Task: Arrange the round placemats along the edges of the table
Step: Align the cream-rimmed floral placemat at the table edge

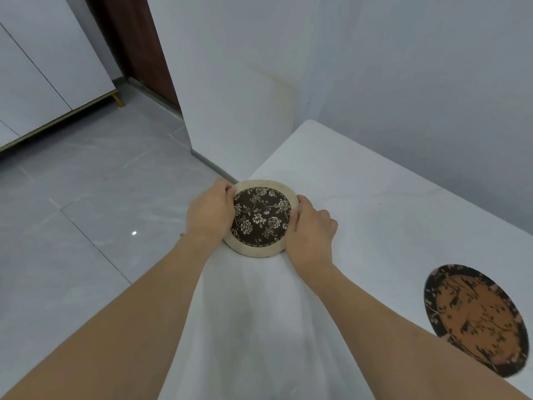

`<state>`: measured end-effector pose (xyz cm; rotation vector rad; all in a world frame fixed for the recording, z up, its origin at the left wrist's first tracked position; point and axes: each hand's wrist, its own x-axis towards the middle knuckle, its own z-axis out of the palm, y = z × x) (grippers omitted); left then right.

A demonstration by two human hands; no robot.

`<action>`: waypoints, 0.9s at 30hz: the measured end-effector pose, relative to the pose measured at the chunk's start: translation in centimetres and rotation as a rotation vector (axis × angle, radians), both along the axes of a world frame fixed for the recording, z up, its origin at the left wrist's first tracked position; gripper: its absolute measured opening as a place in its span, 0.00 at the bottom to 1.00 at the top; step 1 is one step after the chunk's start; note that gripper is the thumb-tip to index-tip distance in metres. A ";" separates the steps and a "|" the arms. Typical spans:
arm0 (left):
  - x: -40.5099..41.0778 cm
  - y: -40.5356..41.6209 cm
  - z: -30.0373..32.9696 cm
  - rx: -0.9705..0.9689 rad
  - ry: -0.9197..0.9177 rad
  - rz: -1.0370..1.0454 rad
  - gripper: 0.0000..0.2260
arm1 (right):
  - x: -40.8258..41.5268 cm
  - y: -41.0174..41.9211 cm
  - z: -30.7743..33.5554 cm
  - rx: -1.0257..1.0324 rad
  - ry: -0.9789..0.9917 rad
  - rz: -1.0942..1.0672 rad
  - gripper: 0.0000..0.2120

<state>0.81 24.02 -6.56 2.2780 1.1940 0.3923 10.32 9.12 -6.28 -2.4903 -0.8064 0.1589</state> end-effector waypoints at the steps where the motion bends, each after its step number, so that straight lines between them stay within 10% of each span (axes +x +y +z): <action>1: 0.0 0.0 -0.5 0.026 0.009 -0.001 0.11 | 0.0 0.1 -0.4 -0.017 -0.024 0.008 0.17; 27: 0.6 -0.2 -1.2 0.165 0.085 0.030 0.10 | 0.4 0.8 -1.0 0.077 0.077 -0.193 0.21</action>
